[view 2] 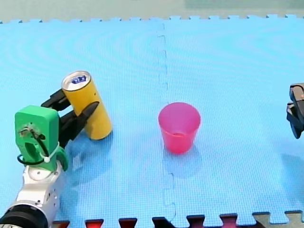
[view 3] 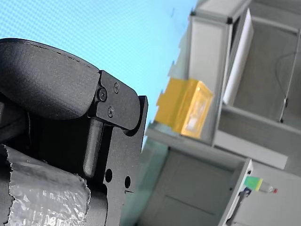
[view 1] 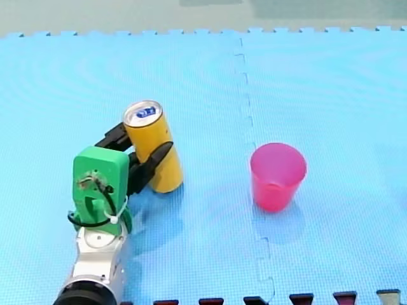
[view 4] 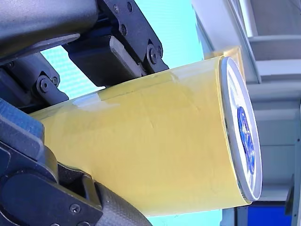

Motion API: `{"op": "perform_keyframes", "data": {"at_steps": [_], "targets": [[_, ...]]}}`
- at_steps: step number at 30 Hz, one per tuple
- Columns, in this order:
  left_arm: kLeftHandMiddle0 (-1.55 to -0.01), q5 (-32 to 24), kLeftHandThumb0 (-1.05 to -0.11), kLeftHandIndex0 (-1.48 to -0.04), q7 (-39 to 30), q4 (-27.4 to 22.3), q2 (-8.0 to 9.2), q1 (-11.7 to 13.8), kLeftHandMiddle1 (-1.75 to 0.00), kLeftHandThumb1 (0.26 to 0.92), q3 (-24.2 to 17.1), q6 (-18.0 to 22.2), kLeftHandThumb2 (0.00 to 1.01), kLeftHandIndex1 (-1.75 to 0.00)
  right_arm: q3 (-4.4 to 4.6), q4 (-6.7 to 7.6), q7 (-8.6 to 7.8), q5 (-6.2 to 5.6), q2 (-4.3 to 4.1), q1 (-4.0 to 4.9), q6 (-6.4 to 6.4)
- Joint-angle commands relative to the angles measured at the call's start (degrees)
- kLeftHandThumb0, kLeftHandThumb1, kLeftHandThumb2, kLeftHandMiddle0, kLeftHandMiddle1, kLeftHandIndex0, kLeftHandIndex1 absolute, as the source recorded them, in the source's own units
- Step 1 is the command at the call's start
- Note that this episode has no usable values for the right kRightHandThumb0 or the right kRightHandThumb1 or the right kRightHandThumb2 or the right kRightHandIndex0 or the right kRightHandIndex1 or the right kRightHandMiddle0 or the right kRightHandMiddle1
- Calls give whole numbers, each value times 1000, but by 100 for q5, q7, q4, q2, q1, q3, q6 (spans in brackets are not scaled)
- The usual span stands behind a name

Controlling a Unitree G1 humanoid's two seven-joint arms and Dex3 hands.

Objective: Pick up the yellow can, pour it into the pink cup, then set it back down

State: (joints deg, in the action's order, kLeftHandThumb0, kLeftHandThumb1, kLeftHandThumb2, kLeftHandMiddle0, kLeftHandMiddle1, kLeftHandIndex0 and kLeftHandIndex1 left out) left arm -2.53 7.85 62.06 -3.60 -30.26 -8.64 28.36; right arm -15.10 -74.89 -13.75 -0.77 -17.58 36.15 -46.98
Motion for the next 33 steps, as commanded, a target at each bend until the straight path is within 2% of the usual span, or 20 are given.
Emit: {"op": "perform_keyframes", "data": {"at_steps": [1, 4, 9, 14, 26, 33], "targets": [[-1365, -19, -361, -1218, -16, -39, 38, -44, -27, 813, -23, 5, 0, -7, -7, 0, 20, -7, -8, -15, -21], [-1369, 120, -359, -1221, 150, -99, 44, -92, -23, 812, 57, 11, 0, -7, -4, 0, 29, -7, 8, -22, -26], [-1374, 840, -357, -1226, 952, -206, 79, -219, -19, 806, 448, 161, 0, -6, 14, 1, 51, 11, 21, -31, -48], [-1370, 1457, -369, -1224, 1707, -160, 91, -346, -10, 805, 781, 482, 0, -2, 37, -2, 90, 38, 34, -38, -86], [-1375, 1872, -353, -1202, 2163, 126, 88, -527, -7, 816, 1139, 690, 3, 0, 50, -12, 188, 89, 87, -56, -166], [-1373, 1891, -352, -1196, 2229, 233, 67, -574, -4, 824, 1217, 747, 4, 0, 54, -8, 203, 106, 97, -60, -223]]}}
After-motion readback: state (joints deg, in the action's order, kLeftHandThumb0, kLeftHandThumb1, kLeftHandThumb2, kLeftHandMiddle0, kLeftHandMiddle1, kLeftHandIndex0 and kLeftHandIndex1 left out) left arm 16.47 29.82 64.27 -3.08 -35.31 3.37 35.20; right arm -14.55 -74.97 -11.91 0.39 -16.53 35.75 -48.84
